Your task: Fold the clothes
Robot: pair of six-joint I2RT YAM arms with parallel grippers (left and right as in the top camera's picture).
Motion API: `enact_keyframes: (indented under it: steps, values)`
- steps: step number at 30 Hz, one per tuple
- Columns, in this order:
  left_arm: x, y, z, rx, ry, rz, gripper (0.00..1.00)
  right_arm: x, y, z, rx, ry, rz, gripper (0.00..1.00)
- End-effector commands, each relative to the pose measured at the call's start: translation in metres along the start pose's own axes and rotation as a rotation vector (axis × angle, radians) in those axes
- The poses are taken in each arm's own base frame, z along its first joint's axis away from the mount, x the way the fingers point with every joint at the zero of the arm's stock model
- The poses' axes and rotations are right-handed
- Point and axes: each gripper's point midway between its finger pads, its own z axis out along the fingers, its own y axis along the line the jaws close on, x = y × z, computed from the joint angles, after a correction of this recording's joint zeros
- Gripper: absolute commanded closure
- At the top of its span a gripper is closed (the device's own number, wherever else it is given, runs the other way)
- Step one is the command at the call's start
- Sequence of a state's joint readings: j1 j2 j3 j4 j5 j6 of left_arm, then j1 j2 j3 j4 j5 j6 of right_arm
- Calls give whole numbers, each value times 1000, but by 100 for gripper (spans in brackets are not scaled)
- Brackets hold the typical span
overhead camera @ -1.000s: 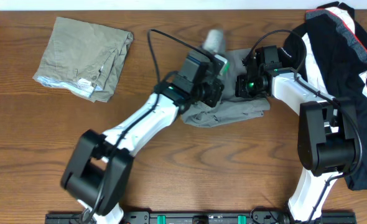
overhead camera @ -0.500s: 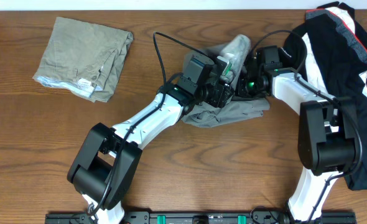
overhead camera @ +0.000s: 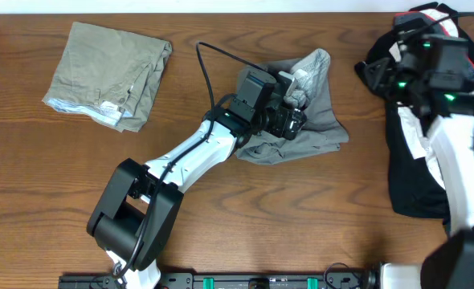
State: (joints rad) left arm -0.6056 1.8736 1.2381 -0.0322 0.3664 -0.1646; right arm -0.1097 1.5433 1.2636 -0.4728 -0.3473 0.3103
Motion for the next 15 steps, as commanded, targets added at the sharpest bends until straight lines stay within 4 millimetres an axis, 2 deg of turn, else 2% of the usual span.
enact_keyframes:
  steps: [1, 4, 9, 12, 15]
  values:
    - [-24, 0, -21, -6, -65, -86, 1, 9, -4, 2, 17, 35, 8, 72]
    - [-44, 1, -53, -13, -118, -126, 2, 23, -2, 11, 18, 88, -7, 70]
    - [-70, 7, -120, -40, -211, -145, 2, 39, 10, 34, -7, 137, -58, 68]
    - [-83, 17, -160, -71, -274, -162, 2, 45, 25, 50, -47, 143, -148, 64]
    - [-90, 35, -190, -114, -327, -184, 2, 53, 38, 69, -79, 149, -226, 57]
